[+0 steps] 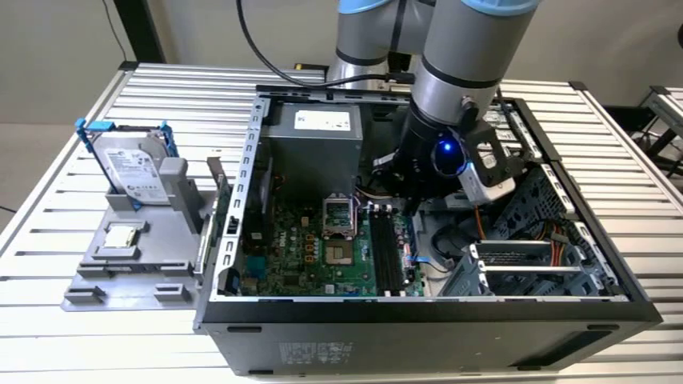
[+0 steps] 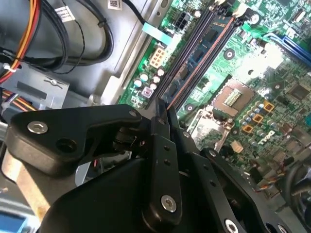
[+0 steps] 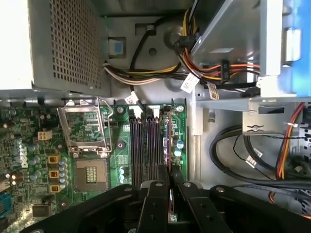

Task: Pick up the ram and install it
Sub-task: 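Insert the ram into the slot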

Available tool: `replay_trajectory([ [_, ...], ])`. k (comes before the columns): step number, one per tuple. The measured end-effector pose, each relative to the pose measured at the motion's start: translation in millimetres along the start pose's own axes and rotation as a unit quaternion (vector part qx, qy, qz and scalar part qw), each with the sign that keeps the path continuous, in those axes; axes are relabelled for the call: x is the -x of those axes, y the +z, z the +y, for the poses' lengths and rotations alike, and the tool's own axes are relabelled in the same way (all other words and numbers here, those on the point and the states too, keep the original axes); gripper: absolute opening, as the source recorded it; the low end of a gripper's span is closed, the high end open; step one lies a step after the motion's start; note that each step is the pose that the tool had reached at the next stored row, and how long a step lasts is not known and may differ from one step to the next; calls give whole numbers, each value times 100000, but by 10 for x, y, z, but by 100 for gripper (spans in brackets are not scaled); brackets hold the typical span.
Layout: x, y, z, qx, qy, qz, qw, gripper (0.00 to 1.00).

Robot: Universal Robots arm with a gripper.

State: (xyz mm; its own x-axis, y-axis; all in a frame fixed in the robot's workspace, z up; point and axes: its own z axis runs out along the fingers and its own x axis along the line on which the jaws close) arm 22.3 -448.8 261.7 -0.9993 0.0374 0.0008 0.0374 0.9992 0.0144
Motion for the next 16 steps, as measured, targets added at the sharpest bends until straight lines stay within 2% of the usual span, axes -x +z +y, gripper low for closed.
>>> replay_trajectory([
  [4,1,63,-47,4,-548,416,99998,0],
  [16,0,273,-71,-28,-539,538,99997,0],
])
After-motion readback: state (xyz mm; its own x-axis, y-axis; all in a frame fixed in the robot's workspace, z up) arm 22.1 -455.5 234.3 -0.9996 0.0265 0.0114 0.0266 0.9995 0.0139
